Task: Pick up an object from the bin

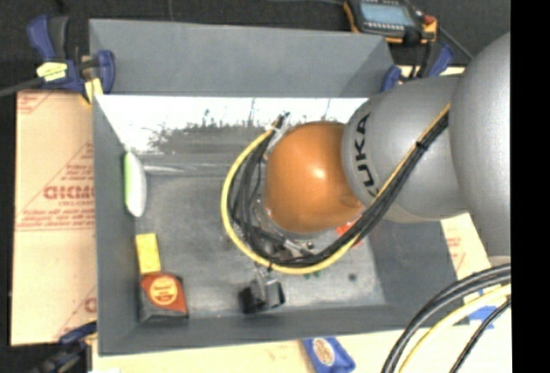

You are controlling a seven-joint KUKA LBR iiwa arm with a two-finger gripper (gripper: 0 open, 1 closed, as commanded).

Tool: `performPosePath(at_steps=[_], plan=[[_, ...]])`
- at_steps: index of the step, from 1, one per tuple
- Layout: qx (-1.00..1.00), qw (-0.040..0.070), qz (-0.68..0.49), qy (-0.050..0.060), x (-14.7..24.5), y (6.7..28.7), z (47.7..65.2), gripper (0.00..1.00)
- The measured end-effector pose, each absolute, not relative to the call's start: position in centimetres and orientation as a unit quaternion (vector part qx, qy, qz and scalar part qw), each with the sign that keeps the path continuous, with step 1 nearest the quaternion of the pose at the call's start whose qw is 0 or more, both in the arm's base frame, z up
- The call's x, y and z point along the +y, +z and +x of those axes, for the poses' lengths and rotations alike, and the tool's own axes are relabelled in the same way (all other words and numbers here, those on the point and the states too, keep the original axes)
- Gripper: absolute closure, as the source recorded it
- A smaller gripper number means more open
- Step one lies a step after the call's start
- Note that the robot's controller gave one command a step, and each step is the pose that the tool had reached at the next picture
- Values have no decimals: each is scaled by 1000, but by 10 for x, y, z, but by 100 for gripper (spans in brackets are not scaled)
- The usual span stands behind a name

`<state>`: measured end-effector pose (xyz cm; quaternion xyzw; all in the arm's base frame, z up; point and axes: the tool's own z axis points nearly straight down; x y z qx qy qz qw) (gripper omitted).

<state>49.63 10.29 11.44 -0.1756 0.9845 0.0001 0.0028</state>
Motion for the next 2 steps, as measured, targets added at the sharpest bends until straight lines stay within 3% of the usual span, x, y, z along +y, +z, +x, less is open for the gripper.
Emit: performPosePath(at_steps=[1,2], plan=[[994,5,-107,2,108,101,489,0],[982,3,-190,1,96,79,481,0]])
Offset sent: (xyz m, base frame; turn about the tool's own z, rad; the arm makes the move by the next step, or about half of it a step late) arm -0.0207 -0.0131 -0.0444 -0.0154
